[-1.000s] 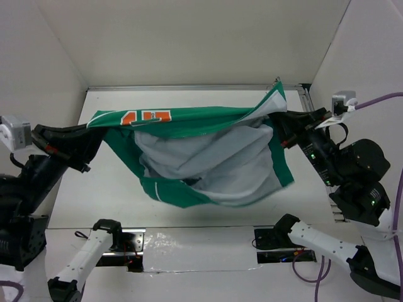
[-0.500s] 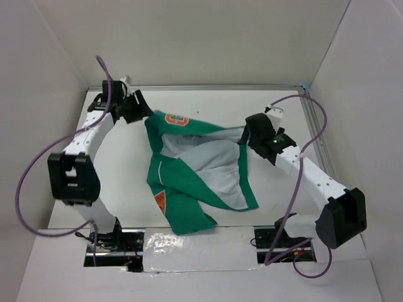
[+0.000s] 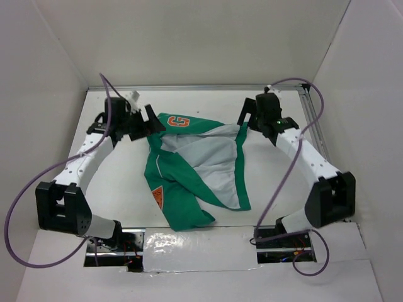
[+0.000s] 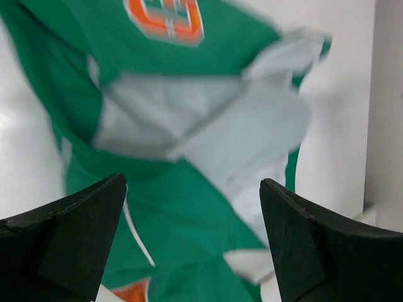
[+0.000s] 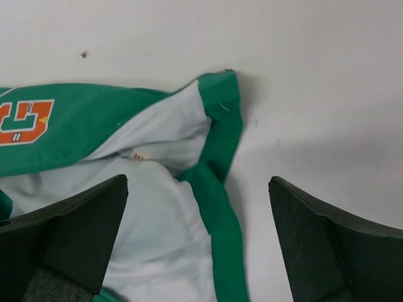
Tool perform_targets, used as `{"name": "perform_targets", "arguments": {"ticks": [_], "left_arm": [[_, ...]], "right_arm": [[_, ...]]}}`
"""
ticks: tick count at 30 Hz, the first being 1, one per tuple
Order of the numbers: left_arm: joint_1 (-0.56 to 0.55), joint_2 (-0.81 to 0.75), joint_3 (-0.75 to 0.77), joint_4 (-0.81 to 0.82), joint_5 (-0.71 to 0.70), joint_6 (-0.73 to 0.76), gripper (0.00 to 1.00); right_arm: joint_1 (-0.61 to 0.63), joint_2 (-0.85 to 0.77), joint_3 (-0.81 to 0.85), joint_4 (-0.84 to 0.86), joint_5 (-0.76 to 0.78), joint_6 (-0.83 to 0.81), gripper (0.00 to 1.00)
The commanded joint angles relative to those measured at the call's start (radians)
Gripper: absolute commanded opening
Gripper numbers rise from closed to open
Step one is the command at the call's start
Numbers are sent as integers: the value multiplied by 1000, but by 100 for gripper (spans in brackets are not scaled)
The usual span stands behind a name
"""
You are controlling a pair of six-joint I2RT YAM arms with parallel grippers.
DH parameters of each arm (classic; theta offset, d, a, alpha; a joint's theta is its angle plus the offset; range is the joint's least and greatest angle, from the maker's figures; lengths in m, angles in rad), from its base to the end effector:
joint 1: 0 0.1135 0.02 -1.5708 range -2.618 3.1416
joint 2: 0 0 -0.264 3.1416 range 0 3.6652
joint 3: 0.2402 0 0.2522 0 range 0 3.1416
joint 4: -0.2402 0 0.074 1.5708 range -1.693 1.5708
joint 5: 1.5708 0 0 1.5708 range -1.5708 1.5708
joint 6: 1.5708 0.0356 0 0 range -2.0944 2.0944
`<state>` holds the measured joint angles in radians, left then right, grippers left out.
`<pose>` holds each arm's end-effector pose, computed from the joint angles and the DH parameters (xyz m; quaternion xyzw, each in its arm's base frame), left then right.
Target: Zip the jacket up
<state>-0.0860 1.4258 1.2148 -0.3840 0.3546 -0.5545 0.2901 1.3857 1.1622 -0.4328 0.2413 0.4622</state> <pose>0.3206 -0.0401 0.3219 -0.1214 0.8649 -0.2931 0.3889 0.2991 0.0804 0.3110 0.1295 0.8829 0.0606 0.4473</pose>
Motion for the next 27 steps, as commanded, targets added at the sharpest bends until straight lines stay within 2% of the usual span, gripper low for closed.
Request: {"name": "perform_targets", "arguments": {"ticks": [1, 3, 6, 10, 13, 15, 18, 20, 21, 22, 23, 24, 25, 27], "left_arm": [[-90, -11, -171, 16, 105, -53, 99], [-139, -34, -275, 46, 142, -65, 99], [-187, -27, -336, 56, 127, -87, 99], [-241, 56, -357, 74, 119, -108, 99], [-236, 189, -290, 66, 51, -122, 99], [-195, 314, -184, 45, -15, -127, 99], [-120, 502, 36, -22, -64, -119, 99], [-89, 603, 168, -52, -80, -114, 99], [-63, 710, 330, -103, -68, -102, 99], [-54, 767, 415, -127, -62, -88, 99], [-49, 873, 603, -153, -56, -79, 99], [-46, 925, 702, -208, -45, -55, 99], [-47, 1005, 868, -219, -31, -41, 99], [-52, 1058, 1010, -272, -2, -6, 99]], "right_arm": [[-16, 131, 112, 78, -129, -85, 100], [-14, 241, 189, 77, -193, -157, 100], [-9, 416, 345, 13, -290, -192, 99], [12, 607, 542, -64, -313, -197, 99], [17, 705, 591, -105, -316, -178, 99], [21, 711, 556, -101, -312, -168, 98], [26, 633, 392, -54, -303, -132, 95], [32, 540, 227, -8, -303, -103, 95], [41, 508, 117, 21, -295, -73, 94], [49, 477, 70, 29, -301, -63, 94], [60, 411, 18, 34, -303, -51, 93], [95, 374, -83, 48, -286, -25, 93], [119, 290, -131, 54, -258, -1, 93], [193, 202, -240, 43, -202, 62, 93]]}}
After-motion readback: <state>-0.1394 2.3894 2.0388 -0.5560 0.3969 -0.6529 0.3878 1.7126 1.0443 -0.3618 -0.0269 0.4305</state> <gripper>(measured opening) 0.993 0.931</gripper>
